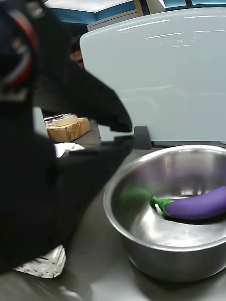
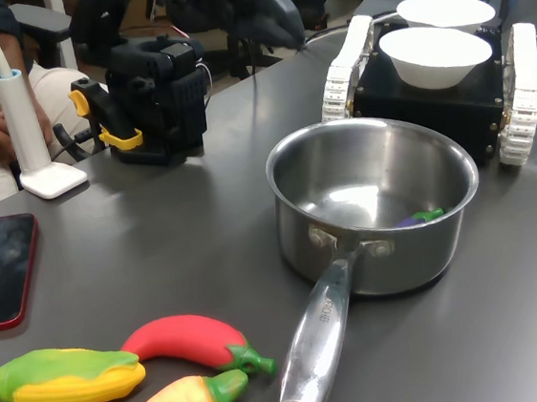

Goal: Pick up the brinjal and place them in the pan

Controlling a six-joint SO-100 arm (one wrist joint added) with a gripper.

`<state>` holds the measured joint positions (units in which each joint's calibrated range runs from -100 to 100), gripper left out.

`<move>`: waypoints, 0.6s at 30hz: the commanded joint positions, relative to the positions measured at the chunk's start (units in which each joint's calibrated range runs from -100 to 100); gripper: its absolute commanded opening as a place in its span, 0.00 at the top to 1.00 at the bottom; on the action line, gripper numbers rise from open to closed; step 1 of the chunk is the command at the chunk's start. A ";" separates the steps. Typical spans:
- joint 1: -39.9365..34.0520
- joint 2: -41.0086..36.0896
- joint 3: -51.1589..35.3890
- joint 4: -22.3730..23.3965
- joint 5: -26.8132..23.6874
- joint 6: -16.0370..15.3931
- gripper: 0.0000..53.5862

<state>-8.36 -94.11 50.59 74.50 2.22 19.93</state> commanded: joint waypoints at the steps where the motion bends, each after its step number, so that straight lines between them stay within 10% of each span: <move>1: -2.42 -1.34 -1.20 4.09 -0.93 -0.60 1.00; 18: -0.35 -1.34 17.97 5.29 -2.49 -4.55 1.00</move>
<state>-10.45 -94.70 65.43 80.79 0.12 16.62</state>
